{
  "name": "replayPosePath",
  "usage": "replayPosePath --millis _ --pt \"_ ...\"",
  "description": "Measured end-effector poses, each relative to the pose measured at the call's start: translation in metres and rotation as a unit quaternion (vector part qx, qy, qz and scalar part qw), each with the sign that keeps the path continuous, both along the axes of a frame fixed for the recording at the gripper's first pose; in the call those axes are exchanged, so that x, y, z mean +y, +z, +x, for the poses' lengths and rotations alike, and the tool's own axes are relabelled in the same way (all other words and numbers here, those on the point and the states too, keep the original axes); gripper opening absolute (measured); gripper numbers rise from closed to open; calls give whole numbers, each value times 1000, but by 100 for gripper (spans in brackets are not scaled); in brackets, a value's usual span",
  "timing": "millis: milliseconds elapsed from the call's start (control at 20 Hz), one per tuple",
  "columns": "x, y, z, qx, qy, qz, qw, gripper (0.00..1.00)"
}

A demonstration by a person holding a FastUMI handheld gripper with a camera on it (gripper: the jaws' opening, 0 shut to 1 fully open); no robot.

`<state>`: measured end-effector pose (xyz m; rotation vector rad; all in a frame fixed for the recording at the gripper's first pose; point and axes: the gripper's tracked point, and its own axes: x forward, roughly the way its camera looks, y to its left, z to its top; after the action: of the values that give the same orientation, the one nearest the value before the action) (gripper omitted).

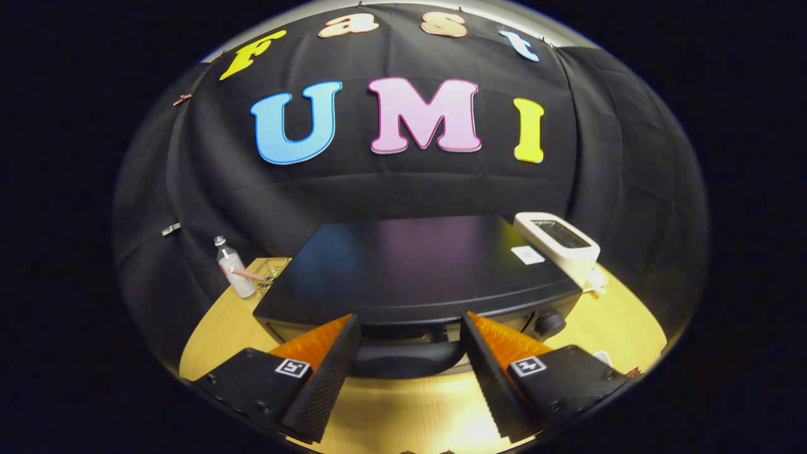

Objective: Open the toaster oven, put the food inside, and close the toaster oven door.

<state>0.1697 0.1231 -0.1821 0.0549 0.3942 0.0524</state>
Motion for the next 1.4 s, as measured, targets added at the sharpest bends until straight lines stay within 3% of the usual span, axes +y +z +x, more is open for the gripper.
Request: replayPosePath --millis 200,500,1000,1400 --pt "1 -5 -5 -6 17 -40 999 97" --pt "-6 -17 -30 10 8 -20 1000 97" --pt "-14 -56 -100 31 34 -14 999 97" --pt "-42 -113 -143 117 35 -9 992 97"
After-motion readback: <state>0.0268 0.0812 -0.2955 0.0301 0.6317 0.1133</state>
